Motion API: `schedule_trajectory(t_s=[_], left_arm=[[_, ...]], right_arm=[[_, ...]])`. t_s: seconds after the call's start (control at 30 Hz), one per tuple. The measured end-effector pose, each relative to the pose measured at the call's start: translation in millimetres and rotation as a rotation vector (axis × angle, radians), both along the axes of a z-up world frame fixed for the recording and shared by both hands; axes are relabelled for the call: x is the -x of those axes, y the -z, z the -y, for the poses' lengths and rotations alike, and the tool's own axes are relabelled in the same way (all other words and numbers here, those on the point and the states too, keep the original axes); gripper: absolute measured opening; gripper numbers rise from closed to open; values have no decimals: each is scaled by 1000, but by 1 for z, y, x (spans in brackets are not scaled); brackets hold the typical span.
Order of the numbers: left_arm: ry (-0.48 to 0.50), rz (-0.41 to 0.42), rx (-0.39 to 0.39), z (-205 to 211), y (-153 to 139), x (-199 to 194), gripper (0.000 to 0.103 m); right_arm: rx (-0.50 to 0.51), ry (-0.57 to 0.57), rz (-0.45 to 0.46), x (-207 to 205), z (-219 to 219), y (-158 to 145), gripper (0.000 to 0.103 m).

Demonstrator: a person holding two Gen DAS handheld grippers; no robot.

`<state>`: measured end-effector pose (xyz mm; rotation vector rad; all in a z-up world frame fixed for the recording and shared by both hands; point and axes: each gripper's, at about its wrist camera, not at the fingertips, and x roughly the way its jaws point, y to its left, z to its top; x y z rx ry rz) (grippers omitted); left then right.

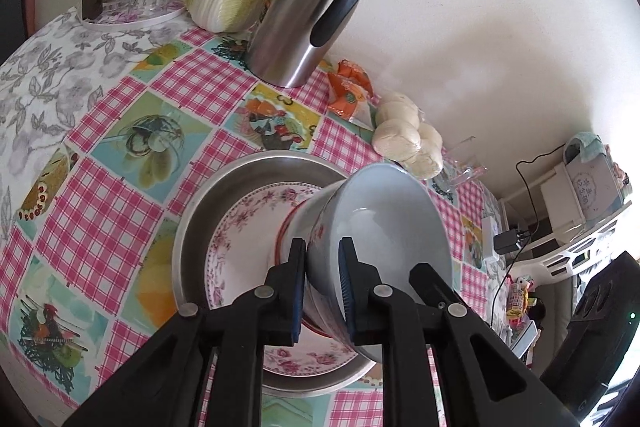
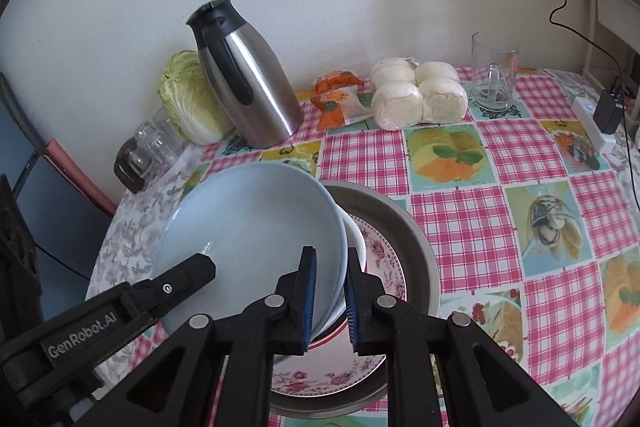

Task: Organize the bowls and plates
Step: 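Lower the blue-grey bowl into the square white bowl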

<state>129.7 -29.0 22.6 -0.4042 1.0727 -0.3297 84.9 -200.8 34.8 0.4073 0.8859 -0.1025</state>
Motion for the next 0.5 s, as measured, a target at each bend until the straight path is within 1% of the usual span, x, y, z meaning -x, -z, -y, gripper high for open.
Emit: schedule_trajectory(t_s=[0.17,0.27,0.3,0.37,0.43,0.47,0.5], left_arm=[[0,4,-3,-1,-1,-1,23],[-7,21,12,-3,-6,1,23],[-8,26,16,-4,-8,1,23],[-4,46,10,-5,-15,4,23],[-5,58,1,-7,-20,7,30],[-7,62,-2,-8,-21,8,39],[-9,64,-4,-10,-22,10,48]], right_arm=[[56,8,22,2,0,-5,16],[43,6,65,6,4,-13,18],[43,10,71,8,5,-14,20],[51,19,68,11,7,-17,20],[54,24,62,14,9,-18,20],[57,26,61,17,10,-18,20],[63,28,60,20,11,-19,28]])
